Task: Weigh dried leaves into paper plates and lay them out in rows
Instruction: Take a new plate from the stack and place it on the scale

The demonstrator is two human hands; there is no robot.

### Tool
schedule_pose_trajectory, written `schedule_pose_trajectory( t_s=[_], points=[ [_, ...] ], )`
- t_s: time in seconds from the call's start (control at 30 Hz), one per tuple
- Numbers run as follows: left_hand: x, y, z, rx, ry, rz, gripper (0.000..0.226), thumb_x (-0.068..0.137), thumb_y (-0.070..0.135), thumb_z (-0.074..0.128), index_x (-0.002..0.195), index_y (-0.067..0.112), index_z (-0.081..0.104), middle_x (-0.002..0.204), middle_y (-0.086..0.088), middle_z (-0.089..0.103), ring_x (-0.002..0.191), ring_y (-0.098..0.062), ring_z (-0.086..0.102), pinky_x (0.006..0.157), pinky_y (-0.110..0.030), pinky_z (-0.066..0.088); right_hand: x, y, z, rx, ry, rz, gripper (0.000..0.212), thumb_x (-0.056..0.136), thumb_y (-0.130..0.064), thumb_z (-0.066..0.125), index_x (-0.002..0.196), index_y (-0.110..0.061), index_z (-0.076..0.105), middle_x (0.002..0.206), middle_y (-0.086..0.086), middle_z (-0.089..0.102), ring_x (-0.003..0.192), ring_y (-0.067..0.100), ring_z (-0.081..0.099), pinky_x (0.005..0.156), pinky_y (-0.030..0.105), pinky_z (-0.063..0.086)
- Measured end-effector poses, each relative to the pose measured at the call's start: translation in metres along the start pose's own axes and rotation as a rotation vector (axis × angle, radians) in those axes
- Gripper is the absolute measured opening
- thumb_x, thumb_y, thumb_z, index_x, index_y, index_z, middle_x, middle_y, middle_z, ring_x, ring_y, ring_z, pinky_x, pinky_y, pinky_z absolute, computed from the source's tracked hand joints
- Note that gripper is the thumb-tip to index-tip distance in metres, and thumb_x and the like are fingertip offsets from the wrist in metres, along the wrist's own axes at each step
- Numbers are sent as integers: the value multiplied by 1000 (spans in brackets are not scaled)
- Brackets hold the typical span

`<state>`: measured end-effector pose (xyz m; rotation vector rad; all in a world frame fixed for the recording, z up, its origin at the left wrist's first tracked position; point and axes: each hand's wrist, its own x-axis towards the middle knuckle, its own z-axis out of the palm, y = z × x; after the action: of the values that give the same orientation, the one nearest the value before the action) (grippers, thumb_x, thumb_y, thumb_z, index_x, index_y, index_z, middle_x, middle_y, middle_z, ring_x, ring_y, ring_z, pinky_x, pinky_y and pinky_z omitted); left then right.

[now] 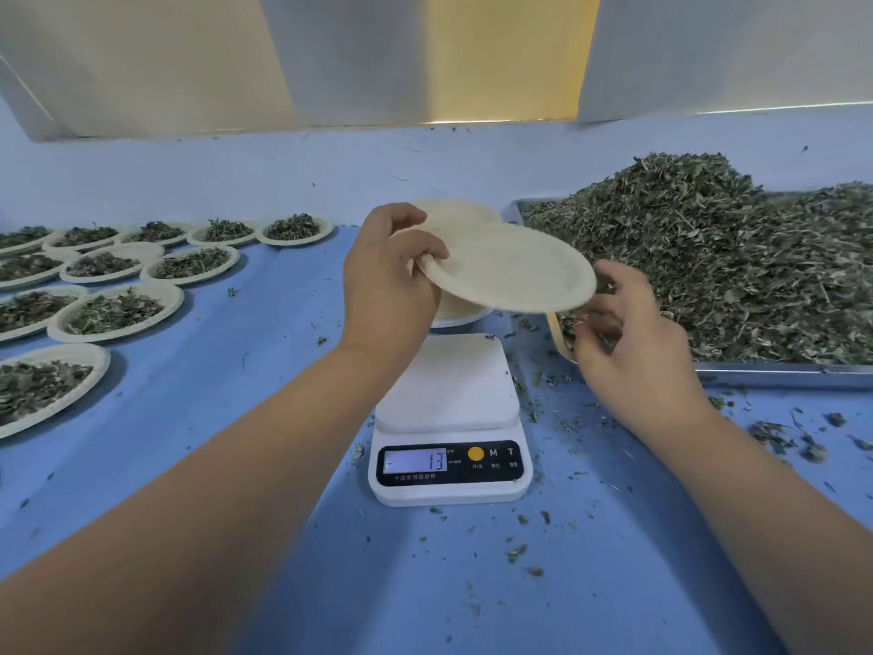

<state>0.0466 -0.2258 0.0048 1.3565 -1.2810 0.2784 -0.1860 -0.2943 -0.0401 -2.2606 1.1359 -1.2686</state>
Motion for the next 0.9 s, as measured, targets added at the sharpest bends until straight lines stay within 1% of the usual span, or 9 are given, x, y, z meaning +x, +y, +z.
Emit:
schedule_pose_trajectory(
  t_s=[0.1,0.17,0.23,0.3,0.4,0.47,0.57,0.77,0.9],
  points=[
    [-17,-6,-9,-76,-16,-52,28,78,-14,71,88,11,81,110,1,59,100,-7,58,80,-19,48,-3,-6,1,54,46,-49,65,90,-15,72,143,-38,42,111,-15,65,92,-16,60,77,4,47],
    [-27,-12,-17,-86,-30,-95,32,80,-11,73,92,17,80,104,5,61,94,6,57,78,-12,45,-5,-9,5,15,80,-125,46,90,-11,72,133,-26,64,112,-9,72,99,-3,64,92,13,49],
    [-34,-19,-26,-94,-34,-139,34,84,-7,74,97,24,78,103,10,65,92,11,59,79,-9,45,-8,-12,9,5,102,-173,32,92,-9,71,123,-16,73,113,-4,73,100,1,62,91,4,43],
    [-37,-27,-36,-160,-43,-252,30,88,-2,74,103,23,77,101,13,71,91,9,65,81,-10,49,-10,-15,13,8,100,-204,28,92,-8,71,119,-14,75,108,-4,74,94,-3,60,84,-3,39],
    [-43,-38,-48,-259,-36,-456,28,85,-3,77,102,19,78,92,12,77,89,-3,73,83,-21,58,-13,-20,18,-29,35,-254,28,92,-8,70,117,-18,76,101,-9,74,90,-3,62,84,-1,41],
    [-52,-46,-52,-290,-21,-544,32,84,-7,76,94,23,76,89,12,77,89,-7,74,87,-25,60,-16,-23,19,-31,-30,-266,28,93,-12,67,118,-23,75,97,-19,70,86,-12,61,82,2,43],
    [-57,-56,-54,-239,-84,-597,31,83,-10,74,98,16,75,96,4,78,92,-9,75,92,-30,60,-17,-22,21,-37,-66,-285,28,94,-11,66,117,-23,75,91,-23,66,79,-21,55,76,-2,39],
    [-60,-67,-65,92,-306,-484,53,75,-16,47,95,22,77,88,16,74,86,6,69,75,-8,51,-15,-13,21,-124,-79,-221,31,93,-2,63,117,-18,75,102,-7,75,88,3,66,84,2,42],
    [-58,-67,-64,-72,-152,-657,39,85,-11,52,100,15,77,97,6,78,93,-2,73,92,-24,58,-15,-9,20,-117,-19,-189,38,91,8,58,120,-11,73,104,-3,73,94,4,66,89,-3,40]
  ],
)
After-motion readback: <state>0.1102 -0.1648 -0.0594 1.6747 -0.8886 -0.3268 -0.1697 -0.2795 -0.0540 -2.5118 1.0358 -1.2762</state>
